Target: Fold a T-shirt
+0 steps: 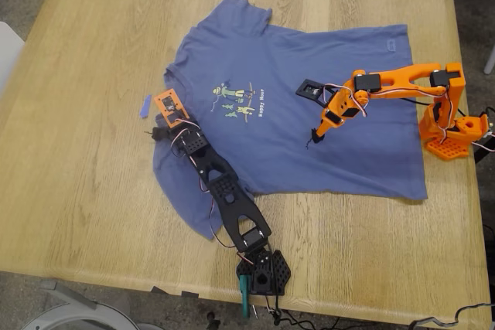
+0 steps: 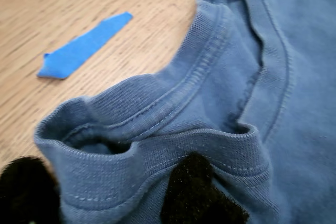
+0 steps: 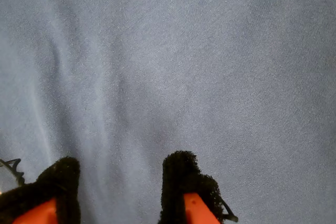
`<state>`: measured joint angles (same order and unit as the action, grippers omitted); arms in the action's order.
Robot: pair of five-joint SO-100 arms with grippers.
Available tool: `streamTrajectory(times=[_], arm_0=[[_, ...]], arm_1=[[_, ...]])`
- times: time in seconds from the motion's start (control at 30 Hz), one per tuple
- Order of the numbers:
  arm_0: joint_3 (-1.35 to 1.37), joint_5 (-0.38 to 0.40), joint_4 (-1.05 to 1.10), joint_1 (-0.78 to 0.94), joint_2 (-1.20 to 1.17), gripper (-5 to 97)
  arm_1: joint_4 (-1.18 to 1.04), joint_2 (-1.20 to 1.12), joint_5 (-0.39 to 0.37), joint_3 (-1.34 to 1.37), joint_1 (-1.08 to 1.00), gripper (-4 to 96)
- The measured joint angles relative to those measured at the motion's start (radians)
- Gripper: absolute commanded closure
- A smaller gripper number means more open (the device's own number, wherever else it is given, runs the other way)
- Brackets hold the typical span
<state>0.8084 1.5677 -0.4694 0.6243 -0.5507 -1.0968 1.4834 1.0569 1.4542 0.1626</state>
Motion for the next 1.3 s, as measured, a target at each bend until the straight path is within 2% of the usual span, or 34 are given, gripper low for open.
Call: streamTrajectory(times=[0.23,0.43,1.0,1.13,1.3], arm_0=[[0.002,0.032,-0.046,0.038,0.006,92],[-0.002,0.067,-0.103,0.038,-0.003,92],[-0.002,0.074,-0.121,0.012,-0.032,92],[-0.002,0.074,-0.121,0.009,-0.032,92],[-0.002,0.074,-0.121,0.008,-0.034,92]], arm_1=[[0.000,0.006,0.000,0.002,-0.021,66.8],[0.031,0.025,0.000,0.054,-0.031,65.0],[0.327,0.025,0.008,0.178,-0.044,59.9],[0.367,0.017,0.025,0.179,-0.029,57.2],[0.407,0.005,0.095,0.193,-0.005,56.5]])
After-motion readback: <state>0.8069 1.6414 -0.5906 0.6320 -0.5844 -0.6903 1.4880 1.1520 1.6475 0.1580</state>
